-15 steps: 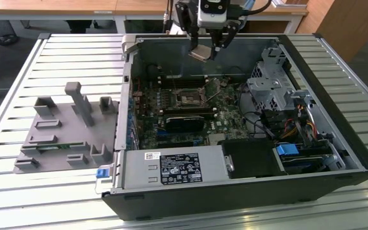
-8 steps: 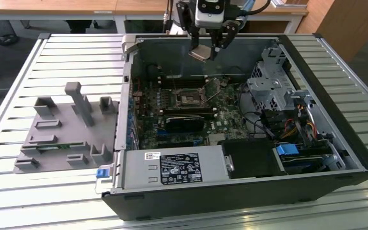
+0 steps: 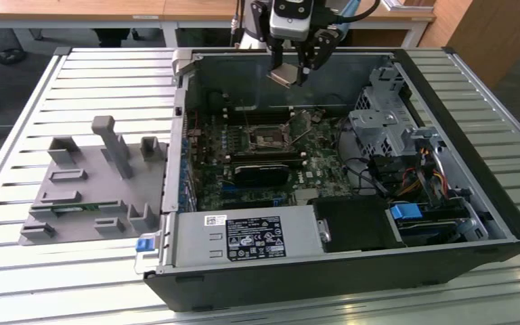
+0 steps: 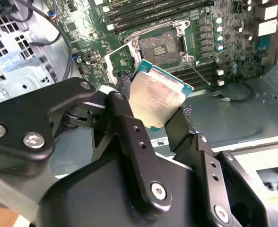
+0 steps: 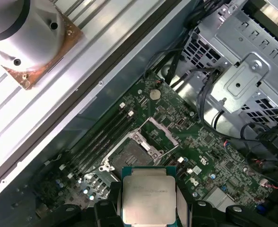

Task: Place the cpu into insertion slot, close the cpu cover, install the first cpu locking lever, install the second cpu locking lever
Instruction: 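Place the cpu into insertion slot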

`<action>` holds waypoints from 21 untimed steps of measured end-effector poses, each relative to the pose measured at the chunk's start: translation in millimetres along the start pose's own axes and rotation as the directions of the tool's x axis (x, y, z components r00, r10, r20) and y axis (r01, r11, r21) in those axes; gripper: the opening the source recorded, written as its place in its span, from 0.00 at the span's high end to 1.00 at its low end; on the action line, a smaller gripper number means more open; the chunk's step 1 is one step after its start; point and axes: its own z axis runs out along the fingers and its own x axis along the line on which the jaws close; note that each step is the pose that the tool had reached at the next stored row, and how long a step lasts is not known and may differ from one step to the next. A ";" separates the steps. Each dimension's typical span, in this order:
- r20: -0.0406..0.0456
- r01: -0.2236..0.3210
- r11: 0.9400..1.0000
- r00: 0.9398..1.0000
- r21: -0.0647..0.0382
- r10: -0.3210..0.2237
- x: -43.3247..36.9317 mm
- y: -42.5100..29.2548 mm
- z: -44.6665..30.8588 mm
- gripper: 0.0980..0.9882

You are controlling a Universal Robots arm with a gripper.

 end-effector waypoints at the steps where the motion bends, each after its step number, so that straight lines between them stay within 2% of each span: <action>1: 0.001 -0.011 1.000 1.000 0.000 0.011 0.1 0.1 0.0 0.50; 6: 0.006 -0.064 0.998 0.998 -0.001 0.064 0.2 0.2 0.2 0.50; 11: 0.010 -0.114 0.993 0.993 -0.003 0.114 0.2 0.2 0.3 0.50; 21: 0.019 -0.212 0.977 0.977 -0.006 0.212 0.2 0.1 0.6 0.50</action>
